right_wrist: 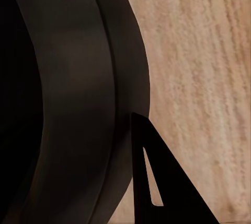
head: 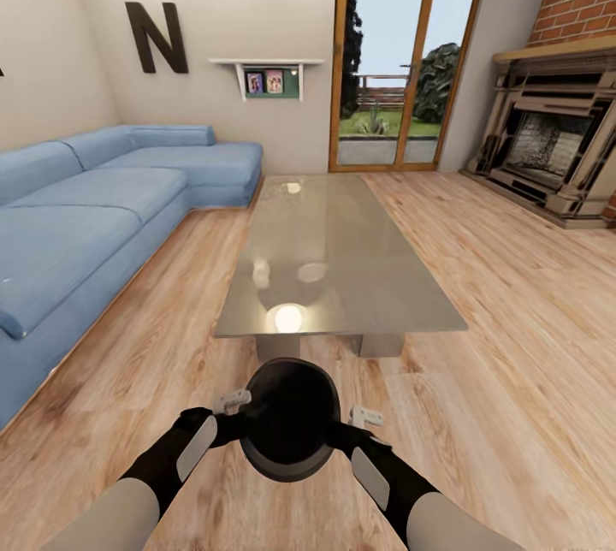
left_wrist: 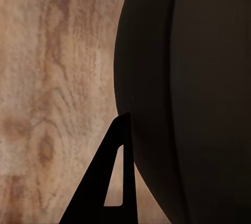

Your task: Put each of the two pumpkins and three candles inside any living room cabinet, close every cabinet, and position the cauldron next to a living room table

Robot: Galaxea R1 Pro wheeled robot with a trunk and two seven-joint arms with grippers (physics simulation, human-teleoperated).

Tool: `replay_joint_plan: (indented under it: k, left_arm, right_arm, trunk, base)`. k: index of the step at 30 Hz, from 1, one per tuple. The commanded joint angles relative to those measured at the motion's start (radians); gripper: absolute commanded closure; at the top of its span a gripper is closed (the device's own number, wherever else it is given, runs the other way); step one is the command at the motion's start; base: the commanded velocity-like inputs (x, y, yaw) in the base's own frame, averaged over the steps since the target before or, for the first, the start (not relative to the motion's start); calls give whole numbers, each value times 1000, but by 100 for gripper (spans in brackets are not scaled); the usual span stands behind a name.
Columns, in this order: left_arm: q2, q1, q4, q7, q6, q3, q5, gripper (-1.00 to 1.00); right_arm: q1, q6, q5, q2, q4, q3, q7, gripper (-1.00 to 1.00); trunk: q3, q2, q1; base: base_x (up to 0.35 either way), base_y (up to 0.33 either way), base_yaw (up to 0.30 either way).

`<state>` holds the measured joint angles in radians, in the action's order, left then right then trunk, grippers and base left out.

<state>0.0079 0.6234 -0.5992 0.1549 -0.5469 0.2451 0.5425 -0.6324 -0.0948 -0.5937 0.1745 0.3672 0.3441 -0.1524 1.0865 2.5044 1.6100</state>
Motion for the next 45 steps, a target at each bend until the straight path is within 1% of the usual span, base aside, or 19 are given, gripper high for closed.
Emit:
replay_joint_plan:
  k: [1, 18, 35, 45]
  left_arm:
    - [23, 1, -2, 6, -51, 6, 53, 100]
    - [23, 1, -2, 6, -51, 6, 51, 100]
    - [23, 1, -2, 6, -51, 6, 49, 100]
    - [23, 1, -2, 6, -51, 6, 48, 100]
  right_arm:
    - [-1, 3, 2, 0, 6, 12, 47, 100]
    - [-1, 3, 2, 0, 6, 12, 47, 100]
    - [-1, 3, 2, 0, 6, 12, 47, 100]
    - [-1, 3, 2, 0, 6, 12, 47, 100]
  trunk:
    - [5, 1, 0]
    - [70, 5, 8]
    - [70, 5, 8]
    - [70, 5, 8]
  base:
    - [0, 0, 0]
    - [0, 0, 0]
    - [8, 0, 0]
    - [254, 44, 0]
